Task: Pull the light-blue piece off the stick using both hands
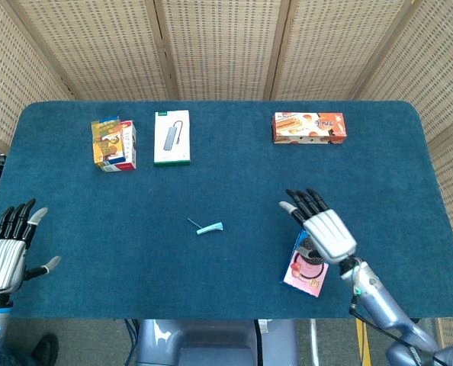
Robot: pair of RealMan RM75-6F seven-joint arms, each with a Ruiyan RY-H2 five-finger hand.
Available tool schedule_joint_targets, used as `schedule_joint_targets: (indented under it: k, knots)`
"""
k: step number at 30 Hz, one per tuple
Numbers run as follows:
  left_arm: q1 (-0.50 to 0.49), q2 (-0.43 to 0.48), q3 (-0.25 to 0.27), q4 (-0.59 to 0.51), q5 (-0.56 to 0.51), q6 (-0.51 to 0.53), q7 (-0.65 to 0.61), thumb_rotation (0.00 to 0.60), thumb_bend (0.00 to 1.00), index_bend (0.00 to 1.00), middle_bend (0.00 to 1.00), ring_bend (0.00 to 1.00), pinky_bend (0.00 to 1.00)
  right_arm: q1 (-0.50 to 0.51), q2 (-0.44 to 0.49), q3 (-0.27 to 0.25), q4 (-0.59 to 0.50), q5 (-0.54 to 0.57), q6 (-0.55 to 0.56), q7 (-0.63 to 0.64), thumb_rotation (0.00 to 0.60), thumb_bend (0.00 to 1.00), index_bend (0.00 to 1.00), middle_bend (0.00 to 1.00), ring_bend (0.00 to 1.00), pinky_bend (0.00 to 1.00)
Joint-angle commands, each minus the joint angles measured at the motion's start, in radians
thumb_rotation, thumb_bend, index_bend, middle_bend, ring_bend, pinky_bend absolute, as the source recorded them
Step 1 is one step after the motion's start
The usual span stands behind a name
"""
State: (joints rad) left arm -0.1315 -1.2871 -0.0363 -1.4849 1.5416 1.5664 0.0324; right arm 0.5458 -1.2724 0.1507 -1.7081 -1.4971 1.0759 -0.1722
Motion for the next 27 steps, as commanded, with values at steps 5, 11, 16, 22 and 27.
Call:
schedule_joint_targets:
  k: [5,11,16,22,27]
  knots:
    - [-0.007,-0.006,-0.013,0.003,-0.022,-0.024,0.010,0.600,0.00,0.00,0.00,0.00,0.00,0.198,-0.126,0.135,0.018,0.230,-0.181,-0.086,0.600,0.13,0.31,0.00,0.00,0.00]
    - [-0.012,-0.009,-0.025,0.008,-0.048,-0.044,0.013,0.600,0.00,0.00,0.00,0.00,0.00,0.257,-0.200,0.144,0.073,0.317,-0.205,-0.174,0.600,0.24,0.33,0.00,0.00,0.00]
    - [-0.020,-0.015,-0.036,0.013,-0.072,-0.070,0.020,0.600,0.00,0.00,0.00,0.00,0.00,0.306,-0.280,0.120,0.141,0.393,-0.224,-0.257,0.600,0.25,0.34,0.00,0.00,0.00]
    - [-0.026,-0.023,-0.043,0.018,-0.090,-0.088,0.029,0.600,0.00,0.00,0.00,0.00,0.00,0.343,-0.381,0.090,0.240,0.434,-0.227,-0.305,0.600,0.31,0.34,0.00,0.00,0.00]
    - [-0.027,-0.026,-0.050,0.021,-0.102,-0.093,0.033,0.600,0.00,0.00,0.00,0.00,0.00,0.375,-0.447,0.090,0.312,0.467,-0.238,-0.325,0.600,0.36,0.34,0.00,0.00,0.00]
